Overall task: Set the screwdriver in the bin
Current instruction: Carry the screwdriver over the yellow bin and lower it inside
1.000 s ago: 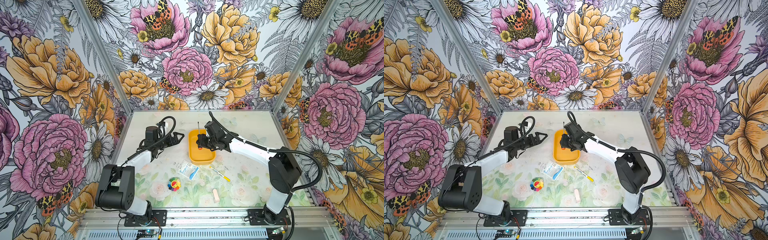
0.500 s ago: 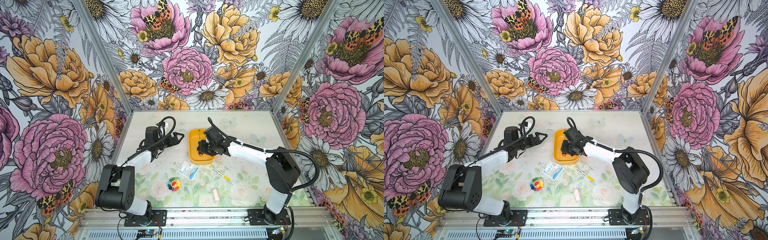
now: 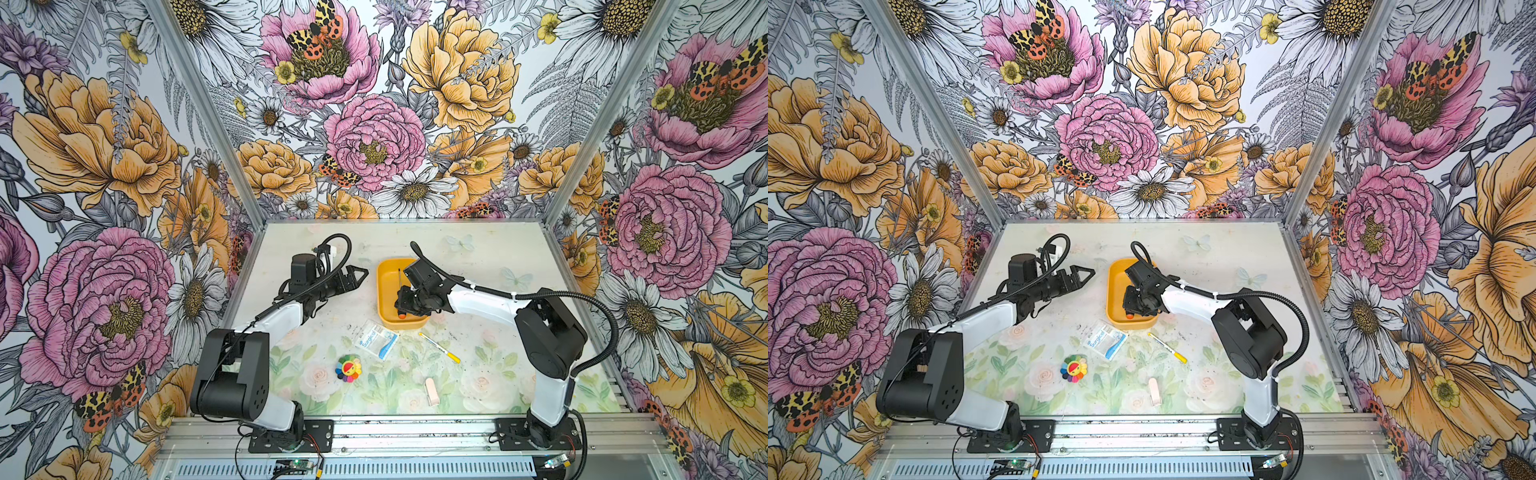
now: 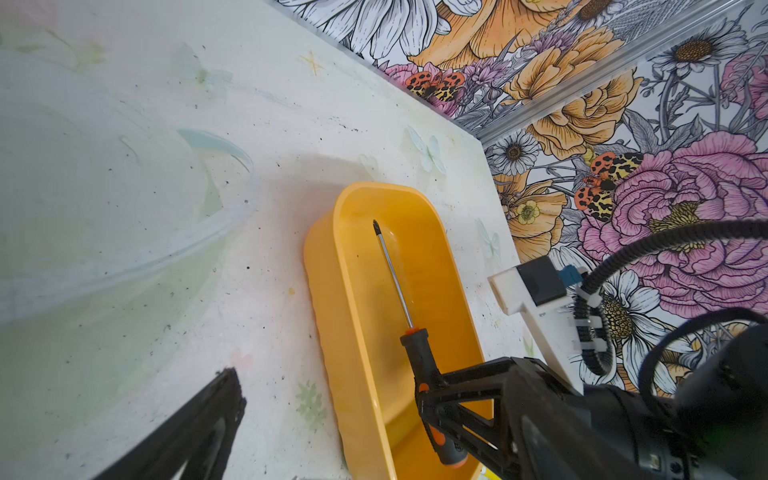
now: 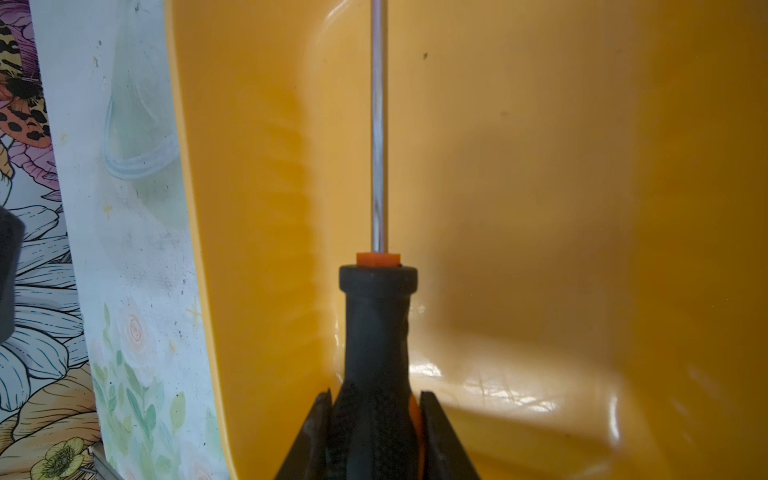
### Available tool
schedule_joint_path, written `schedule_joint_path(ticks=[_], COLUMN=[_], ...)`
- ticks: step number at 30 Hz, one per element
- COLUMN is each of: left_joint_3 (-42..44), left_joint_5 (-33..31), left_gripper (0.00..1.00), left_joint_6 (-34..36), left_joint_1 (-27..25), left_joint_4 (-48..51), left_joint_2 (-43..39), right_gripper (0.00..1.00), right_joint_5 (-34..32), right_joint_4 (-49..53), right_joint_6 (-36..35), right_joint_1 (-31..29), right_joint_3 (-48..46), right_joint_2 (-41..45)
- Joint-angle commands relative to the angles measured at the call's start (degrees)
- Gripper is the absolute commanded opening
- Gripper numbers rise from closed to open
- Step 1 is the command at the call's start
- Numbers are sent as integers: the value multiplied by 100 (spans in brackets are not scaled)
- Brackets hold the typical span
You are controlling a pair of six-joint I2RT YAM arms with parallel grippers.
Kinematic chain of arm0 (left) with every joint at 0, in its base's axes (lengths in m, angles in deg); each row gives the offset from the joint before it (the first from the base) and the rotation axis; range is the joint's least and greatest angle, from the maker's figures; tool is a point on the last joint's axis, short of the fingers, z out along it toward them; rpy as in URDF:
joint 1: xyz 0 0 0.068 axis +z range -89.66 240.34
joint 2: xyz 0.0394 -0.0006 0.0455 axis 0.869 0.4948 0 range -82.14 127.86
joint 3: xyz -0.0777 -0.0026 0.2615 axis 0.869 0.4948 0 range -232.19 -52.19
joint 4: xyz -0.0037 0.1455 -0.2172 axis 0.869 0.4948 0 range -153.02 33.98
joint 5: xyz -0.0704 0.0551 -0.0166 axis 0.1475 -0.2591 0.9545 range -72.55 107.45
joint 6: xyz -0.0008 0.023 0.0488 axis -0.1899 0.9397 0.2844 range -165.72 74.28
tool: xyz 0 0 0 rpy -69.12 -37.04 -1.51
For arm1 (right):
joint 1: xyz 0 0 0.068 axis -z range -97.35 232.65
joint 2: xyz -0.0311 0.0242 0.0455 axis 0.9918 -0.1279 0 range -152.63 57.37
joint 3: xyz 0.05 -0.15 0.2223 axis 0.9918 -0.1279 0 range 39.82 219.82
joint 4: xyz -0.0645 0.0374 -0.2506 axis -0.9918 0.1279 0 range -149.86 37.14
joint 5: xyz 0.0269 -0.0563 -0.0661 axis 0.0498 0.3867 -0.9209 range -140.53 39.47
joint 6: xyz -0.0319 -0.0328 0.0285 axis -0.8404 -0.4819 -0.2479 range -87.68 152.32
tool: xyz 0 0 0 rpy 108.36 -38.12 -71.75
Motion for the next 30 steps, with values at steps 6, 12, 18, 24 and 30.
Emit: schedule_joint_path(ticks=[6,12,18,24,30], left_joint_3=[-32,-102,-116,-138,-121], left_joint_5=[-57,-38,-42,-45,-45], left_gripper=[99,99,99,99,99], left_joint_6=[100,99,86,85,87], left_joint_1=[13,-20,-45,-48,-57], left_joint_4=[-126,-143,-158,-158,-157], left_joint_2=[198,306,338,343,350], right_gripper=[0,0,8,28,40], right_joint_5=[-137,-172,-190,-182,-180], right_joint_4=[-97,-97,-97,-95,-97], right_joint_6=[67,62,45,21,13], right_joint_1=[-24,-14,-5,3,3], right_joint_3=[187,199,205,234,230], right_joint_2=[-292,-327,-362,-364,-364])
